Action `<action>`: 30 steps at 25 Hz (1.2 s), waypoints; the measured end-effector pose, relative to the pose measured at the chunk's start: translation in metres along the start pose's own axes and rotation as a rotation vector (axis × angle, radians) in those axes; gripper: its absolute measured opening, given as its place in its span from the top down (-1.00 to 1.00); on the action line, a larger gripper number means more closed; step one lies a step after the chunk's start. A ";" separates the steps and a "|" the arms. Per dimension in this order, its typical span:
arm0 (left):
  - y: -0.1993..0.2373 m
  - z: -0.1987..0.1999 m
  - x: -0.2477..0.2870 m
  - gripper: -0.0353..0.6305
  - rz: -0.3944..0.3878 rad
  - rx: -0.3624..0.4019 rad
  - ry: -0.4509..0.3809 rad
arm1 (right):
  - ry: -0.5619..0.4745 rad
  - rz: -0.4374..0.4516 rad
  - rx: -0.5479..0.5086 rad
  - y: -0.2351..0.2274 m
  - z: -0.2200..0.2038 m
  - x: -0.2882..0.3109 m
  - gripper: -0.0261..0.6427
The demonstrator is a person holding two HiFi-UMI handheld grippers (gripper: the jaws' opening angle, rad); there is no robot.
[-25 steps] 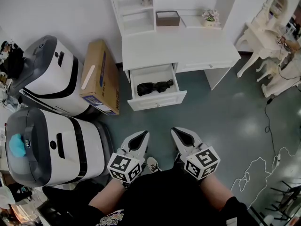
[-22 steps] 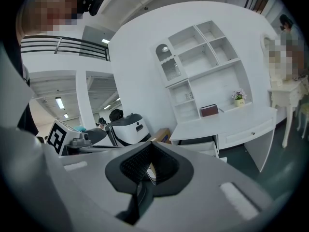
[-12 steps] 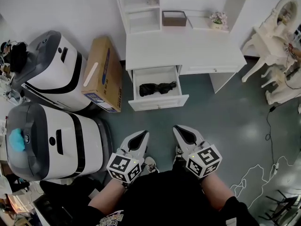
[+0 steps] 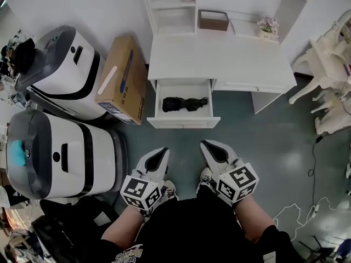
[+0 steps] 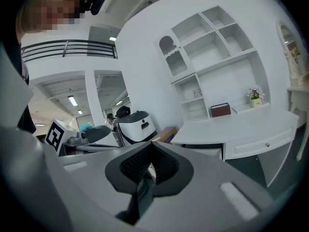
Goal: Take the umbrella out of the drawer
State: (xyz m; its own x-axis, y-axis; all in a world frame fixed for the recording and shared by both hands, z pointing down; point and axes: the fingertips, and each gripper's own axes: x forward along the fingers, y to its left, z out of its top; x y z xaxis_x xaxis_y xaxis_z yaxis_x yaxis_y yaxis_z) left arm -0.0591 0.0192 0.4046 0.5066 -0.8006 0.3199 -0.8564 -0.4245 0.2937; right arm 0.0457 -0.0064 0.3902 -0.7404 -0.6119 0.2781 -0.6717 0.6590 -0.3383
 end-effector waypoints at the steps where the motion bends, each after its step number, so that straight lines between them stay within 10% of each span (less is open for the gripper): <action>1: -0.001 0.000 0.005 0.89 0.009 -0.004 0.000 | 0.001 0.008 -0.003 -0.006 0.003 0.001 0.84; 30: -0.010 0.018 0.100 0.89 0.174 -0.029 -0.016 | 0.064 0.149 -0.049 -0.118 0.029 0.027 0.84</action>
State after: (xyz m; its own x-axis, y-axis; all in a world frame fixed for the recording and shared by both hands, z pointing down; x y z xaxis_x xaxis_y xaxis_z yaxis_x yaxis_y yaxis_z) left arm -0.0020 -0.0645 0.4179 0.3493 -0.8677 0.3536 -0.9276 -0.2670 0.2611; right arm 0.1054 -0.1134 0.4115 -0.8306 -0.4779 0.2857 -0.5539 0.7616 -0.3364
